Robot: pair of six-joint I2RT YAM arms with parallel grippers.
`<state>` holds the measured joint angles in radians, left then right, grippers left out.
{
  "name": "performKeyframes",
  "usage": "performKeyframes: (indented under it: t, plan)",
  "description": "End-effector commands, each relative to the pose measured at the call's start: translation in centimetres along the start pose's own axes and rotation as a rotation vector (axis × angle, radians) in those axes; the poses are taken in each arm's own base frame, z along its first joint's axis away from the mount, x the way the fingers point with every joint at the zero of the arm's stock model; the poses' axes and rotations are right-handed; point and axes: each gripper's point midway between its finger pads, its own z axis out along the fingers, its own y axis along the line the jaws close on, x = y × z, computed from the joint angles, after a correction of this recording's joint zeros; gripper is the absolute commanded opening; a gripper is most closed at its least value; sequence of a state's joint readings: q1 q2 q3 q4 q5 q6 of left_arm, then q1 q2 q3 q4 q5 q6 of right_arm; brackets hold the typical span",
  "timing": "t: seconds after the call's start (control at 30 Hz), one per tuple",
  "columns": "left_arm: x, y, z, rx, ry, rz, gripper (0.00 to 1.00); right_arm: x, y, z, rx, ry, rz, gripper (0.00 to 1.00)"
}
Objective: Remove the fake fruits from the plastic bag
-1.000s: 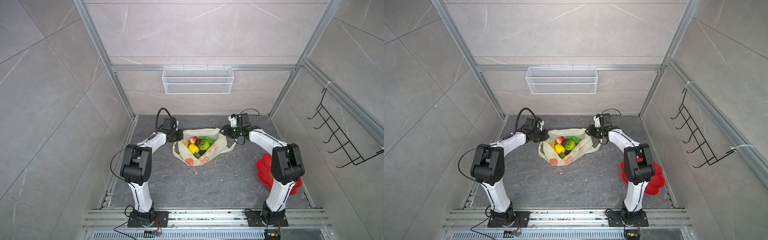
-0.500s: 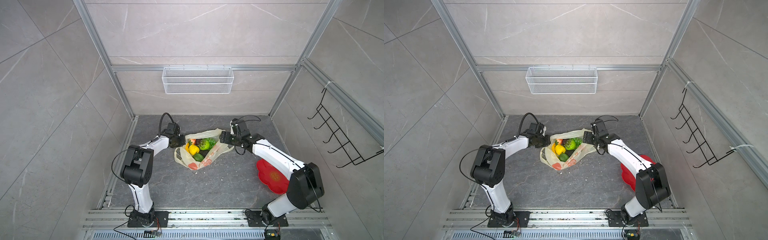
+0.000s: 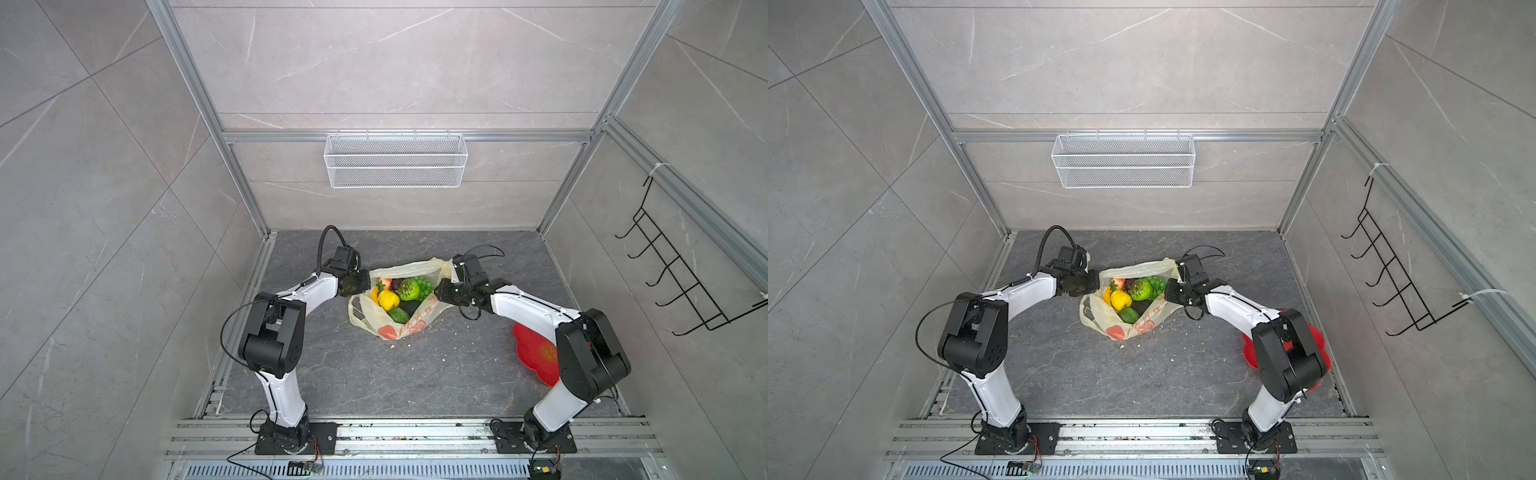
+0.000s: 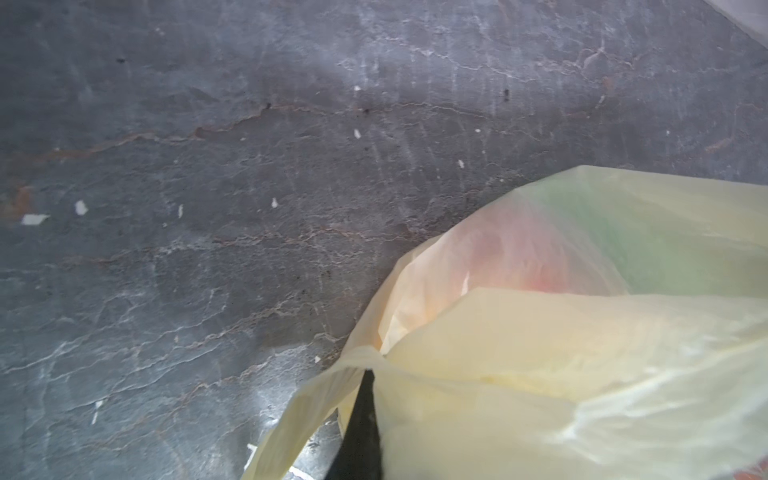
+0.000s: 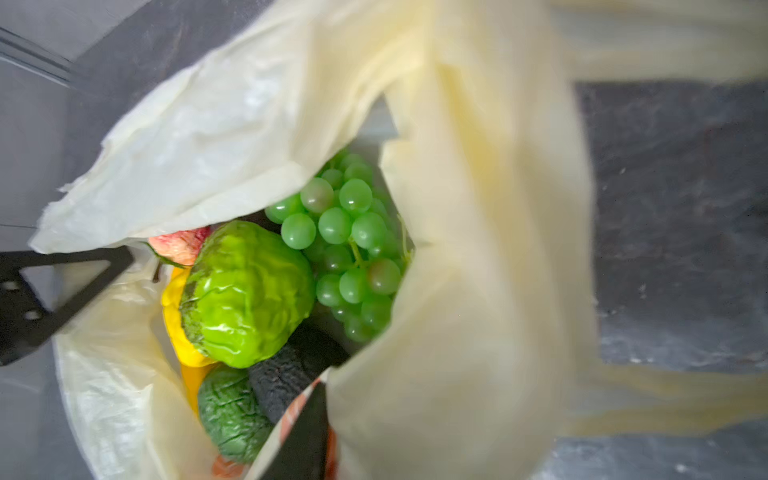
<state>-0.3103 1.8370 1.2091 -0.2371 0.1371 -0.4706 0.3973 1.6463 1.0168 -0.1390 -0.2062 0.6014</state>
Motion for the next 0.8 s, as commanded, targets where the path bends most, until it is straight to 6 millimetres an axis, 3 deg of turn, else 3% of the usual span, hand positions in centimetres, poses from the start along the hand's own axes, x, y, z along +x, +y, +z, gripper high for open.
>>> performKeyframes:
  t: [0.0,0.1,0.23,0.37,0.5,0.63,0.77]
  plan:
    - [-1.5,2.3,-1.3,-0.047,-0.063,-0.108,0.00,-0.7,-0.8,-1.4,-0.209,-0.034,0.102,0.07]
    - [-2.0,4.4,-1.2,-0.062,-0.077,-0.196,0.00,-0.4,-1.6,-2.0,-0.311,-0.056,0.122,0.00]
    - [-2.7,5.2,-1.3,-0.066,-0.093,-0.235,0.00,0.1,-1.7,-1.7,-0.394,-0.057,0.136,0.00]
    - [-3.5,3.4,-1.1,-0.014,-0.097,-0.191,0.00,0.4,-1.8,-0.3,-0.387,-0.038,0.152,0.00]
    - [-3.8,0.5,-0.5,0.012,-0.087,-0.085,0.00,0.4,-0.3,1.4,-0.384,-0.010,0.127,0.00]
    - [-4.6,0.2,0.2,0.006,-0.091,-0.070,0.00,-0.2,1.6,3.5,-0.380,0.006,0.098,0.00]
    - [-6.9,0.6,0.1,-0.025,-0.124,-0.054,0.00,-1.1,3.5,5.9,-0.375,0.016,0.067,0.00]
